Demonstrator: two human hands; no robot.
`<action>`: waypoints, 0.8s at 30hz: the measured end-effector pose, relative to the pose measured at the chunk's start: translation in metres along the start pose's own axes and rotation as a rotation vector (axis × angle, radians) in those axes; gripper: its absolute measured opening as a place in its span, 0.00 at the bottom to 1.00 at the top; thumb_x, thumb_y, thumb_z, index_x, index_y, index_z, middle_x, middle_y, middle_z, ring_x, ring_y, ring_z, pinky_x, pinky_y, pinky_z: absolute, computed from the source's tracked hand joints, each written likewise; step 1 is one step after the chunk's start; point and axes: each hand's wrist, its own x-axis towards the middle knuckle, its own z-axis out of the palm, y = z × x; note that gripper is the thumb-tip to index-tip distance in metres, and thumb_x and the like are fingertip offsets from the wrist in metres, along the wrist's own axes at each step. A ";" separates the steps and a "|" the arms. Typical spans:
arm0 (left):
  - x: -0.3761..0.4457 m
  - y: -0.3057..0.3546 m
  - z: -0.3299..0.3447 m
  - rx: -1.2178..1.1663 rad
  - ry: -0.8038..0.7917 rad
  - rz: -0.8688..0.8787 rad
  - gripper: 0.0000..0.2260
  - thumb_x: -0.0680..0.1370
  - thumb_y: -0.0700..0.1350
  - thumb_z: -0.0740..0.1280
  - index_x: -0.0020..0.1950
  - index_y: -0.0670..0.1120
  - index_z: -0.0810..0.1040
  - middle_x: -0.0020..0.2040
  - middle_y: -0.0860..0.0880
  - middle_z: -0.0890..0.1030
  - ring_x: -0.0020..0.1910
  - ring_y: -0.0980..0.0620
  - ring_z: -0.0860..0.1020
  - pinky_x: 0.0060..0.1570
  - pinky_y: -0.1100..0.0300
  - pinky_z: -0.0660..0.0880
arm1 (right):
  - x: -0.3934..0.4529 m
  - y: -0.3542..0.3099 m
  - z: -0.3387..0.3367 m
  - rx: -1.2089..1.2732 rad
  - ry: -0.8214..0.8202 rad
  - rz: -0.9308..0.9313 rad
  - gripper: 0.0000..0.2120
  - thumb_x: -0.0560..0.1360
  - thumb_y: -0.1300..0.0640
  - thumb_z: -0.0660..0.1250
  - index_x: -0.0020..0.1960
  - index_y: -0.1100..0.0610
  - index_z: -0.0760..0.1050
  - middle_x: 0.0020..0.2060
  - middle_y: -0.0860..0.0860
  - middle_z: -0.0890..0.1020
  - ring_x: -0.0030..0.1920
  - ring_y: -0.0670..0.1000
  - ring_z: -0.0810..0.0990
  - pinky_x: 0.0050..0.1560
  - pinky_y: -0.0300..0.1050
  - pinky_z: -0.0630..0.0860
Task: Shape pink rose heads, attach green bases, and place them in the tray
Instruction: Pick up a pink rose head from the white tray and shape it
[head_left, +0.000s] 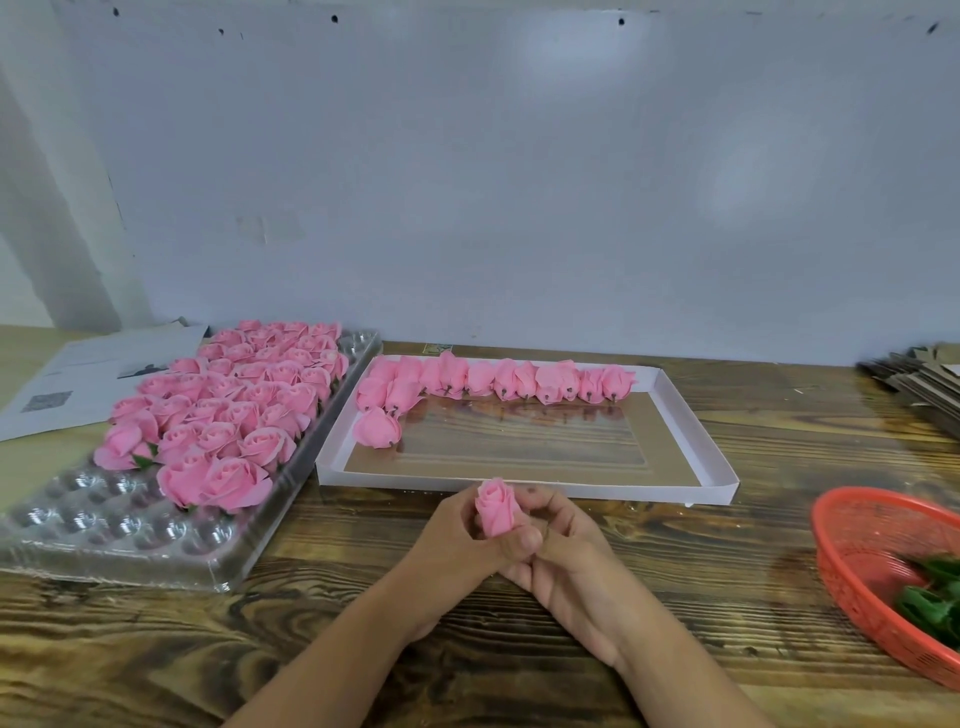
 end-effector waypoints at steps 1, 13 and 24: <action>0.000 0.000 0.000 -0.004 -0.001 -0.001 0.27 0.66 0.65 0.78 0.57 0.50 0.82 0.55 0.49 0.85 0.58 0.50 0.82 0.55 0.60 0.79 | 0.000 0.000 0.001 0.007 -0.014 0.014 0.24 0.68 0.69 0.75 0.61 0.63 0.71 0.53 0.63 0.84 0.51 0.55 0.84 0.51 0.48 0.83; -0.001 0.005 0.007 -0.152 -0.003 -0.056 0.27 0.68 0.66 0.76 0.64 0.56 0.82 0.60 0.48 0.84 0.64 0.49 0.80 0.65 0.54 0.76 | 0.001 0.001 0.003 0.033 -0.092 0.100 0.25 0.70 0.59 0.76 0.65 0.62 0.73 0.55 0.60 0.84 0.49 0.52 0.85 0.47 0.43 0.82; 0.000 0.006 0.006 -0.202 0.127 -0.122 0.16 0.79 0.56 0.65 0.60 0.50 0.84 0.58 0.47 0.85 0.60 0.50 0.82 0.57 0.59 0.79 | -0.001 0.001 0.003 0.023 -0.097 0.099 0.23 0.72 0.65 0.67 0.67 0.66 0.71 0.57 0.63 0.82 0.54 0.56 0.83 0.53 0.48 0.82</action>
